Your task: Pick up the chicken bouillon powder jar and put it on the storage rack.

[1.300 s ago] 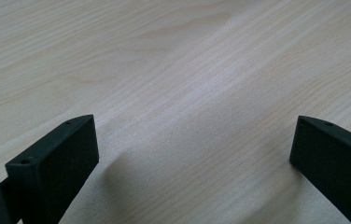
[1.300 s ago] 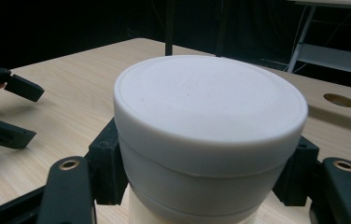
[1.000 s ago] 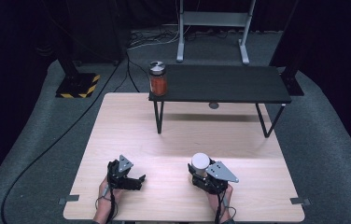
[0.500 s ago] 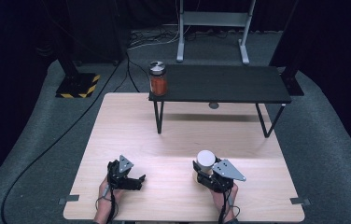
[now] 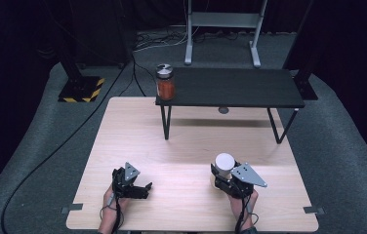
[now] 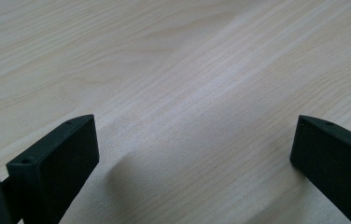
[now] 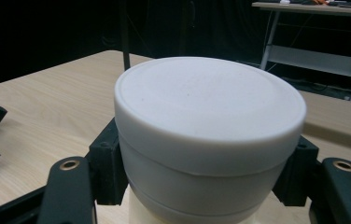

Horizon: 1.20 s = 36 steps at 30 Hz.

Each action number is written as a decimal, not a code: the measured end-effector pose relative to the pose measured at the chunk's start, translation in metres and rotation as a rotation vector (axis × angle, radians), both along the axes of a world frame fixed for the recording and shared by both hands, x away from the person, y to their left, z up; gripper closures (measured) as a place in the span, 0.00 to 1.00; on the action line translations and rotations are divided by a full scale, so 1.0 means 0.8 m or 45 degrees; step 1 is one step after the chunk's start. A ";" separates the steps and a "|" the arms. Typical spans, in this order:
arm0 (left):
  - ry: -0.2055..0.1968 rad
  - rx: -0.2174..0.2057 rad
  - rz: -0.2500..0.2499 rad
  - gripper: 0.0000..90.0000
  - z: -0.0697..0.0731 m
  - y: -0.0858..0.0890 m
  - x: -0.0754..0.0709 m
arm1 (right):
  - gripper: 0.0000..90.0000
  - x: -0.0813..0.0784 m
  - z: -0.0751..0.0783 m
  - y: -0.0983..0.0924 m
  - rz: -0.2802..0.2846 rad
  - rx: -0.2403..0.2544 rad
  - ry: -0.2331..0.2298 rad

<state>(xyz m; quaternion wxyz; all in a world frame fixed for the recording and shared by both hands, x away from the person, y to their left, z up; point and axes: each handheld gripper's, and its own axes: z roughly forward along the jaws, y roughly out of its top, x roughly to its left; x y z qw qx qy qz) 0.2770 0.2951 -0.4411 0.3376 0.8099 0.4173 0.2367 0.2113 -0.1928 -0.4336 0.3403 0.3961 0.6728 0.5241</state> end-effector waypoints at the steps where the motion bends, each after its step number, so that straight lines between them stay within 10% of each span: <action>1: -0.002 0.000 0.000 0.01 0.000 0.000 0.000 | 0.37 -0.001 0.001 -0.001 -0.008 0.001 -0.003; 36: -0.018 0.010 0.009 0.01 -0.001 -0.004 -0.004 | 0.37 -0.020 0.028 -0.066 -0.248 -0.024 -0.037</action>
